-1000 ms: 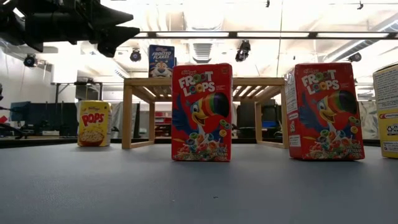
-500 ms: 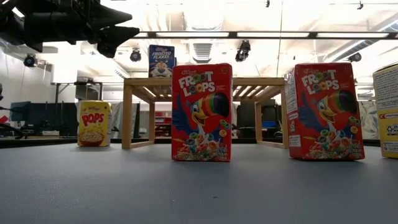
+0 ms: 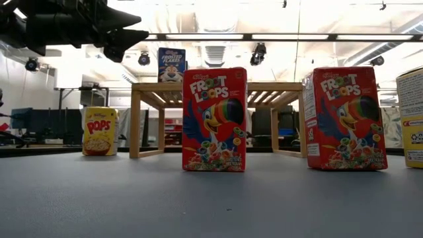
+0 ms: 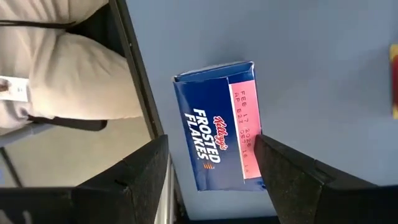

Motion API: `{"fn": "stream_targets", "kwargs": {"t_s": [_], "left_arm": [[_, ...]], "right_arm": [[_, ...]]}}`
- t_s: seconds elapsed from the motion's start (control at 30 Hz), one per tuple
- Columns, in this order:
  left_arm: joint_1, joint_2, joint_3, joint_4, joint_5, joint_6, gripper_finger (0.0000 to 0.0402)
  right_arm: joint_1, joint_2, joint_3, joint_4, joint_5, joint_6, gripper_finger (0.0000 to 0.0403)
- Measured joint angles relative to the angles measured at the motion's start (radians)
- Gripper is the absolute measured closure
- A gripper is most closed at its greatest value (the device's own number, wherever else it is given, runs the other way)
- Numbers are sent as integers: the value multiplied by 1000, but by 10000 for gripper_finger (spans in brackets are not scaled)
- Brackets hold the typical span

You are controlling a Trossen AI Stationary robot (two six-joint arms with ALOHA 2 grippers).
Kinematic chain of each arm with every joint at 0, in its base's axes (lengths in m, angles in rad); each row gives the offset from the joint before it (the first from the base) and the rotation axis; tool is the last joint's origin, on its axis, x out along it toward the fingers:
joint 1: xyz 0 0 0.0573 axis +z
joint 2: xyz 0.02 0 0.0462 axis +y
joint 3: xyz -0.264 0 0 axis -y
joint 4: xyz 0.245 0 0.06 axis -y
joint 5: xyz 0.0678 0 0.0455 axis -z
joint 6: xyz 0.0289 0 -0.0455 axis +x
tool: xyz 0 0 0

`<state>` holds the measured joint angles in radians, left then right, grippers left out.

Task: Stack cereal on shelf
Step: Put the blue cereal box on the shelf aligned with the other blue cereal box

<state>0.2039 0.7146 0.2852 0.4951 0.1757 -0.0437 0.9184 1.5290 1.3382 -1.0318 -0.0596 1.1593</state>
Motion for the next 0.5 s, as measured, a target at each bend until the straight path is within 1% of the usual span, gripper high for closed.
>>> {"fn": "stream_targets", "kwargs": {"t_s": [0.2,0.3,0.5], "left_arm": [[0,18,0,-3,0,0,171],[0,28,0,-2,0,-4,171],[-3,43,0,-2,2,-9,171]], "right_arm": [[0,28,56,-90,9,-17,172],[0,28,86,-107,20,-18,172],[0,25,138,-145,120,-66,172]]}}
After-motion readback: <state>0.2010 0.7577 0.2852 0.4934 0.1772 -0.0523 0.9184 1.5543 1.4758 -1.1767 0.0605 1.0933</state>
